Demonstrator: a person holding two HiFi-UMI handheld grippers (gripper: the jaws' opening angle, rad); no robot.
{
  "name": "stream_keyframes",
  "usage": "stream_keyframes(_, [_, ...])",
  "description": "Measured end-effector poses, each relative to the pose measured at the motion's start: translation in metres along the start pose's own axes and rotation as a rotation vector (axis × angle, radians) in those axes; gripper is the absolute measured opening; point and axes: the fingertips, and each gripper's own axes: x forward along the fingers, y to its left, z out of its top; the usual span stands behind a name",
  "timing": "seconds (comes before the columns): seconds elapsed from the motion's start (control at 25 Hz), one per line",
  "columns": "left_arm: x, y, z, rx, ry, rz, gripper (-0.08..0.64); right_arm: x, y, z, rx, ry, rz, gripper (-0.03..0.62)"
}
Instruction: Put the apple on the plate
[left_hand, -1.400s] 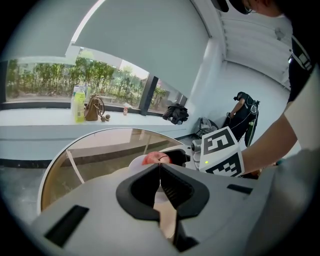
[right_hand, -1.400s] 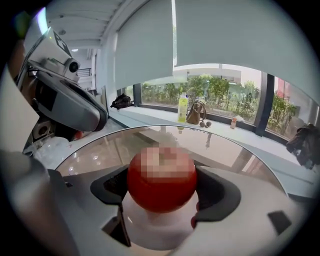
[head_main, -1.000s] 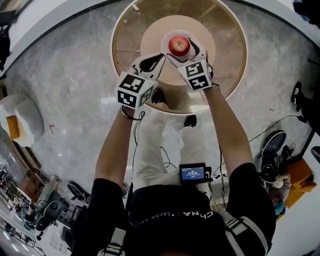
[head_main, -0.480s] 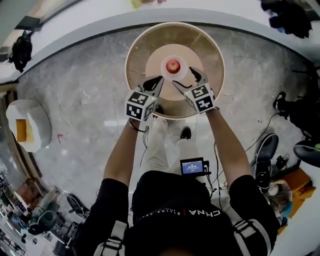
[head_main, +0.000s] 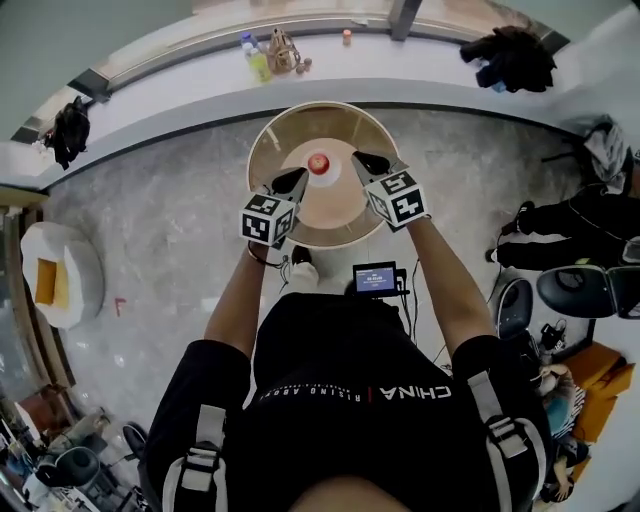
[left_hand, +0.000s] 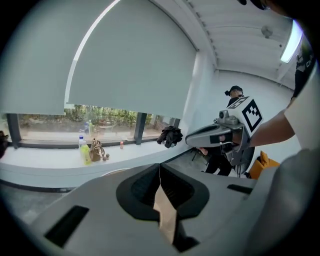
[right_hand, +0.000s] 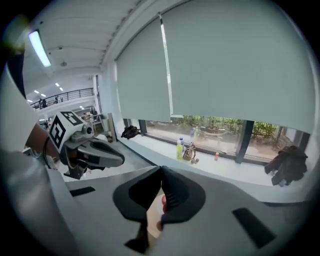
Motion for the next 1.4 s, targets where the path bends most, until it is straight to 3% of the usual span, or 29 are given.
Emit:
stream_keyframes(0.12, [-0.013,-0.052,0.01,0.047,-0.025,-0.017,0.02,-0.049,0.008,-0.013,-0.041,0.005,-0.003,0.032])
stream_keyframes(0.24, [-0.03,-0.07,0.011,0.061,-0.027,-0.007,0.018,-0.072,0.024,-0.014,-0.046,-0.009,-0.003,0.032])
stream_keyframes(0.36, [-0.037,-0.075,0.007,0.028,-0.042,0.032,0.018,-0.079,0.028,-0.026,-0.011,-0.024,0.017,0.032])
stream_keyframes(0.72, [-0.092,-0.138,-0.07,-0.017,0.016,0.09,0.018,-0.121,0.08,-0.096,0.05,0.007,0.082,0.032])
stream_keyframes(1.08, [-0.172,-0.142,-0.098,0.037,-0.004,0.077,0.019,-0.145,0.153,-0.093,0.021,-0.011,-0.003,0.032])
stream_keyframes(1.4, [-0.276,-0.143,-0.168,0.078,-0.018,0.052,0.018,-0.157,0.268,-0.118,-0.02,0.01,-0.114,0.032])
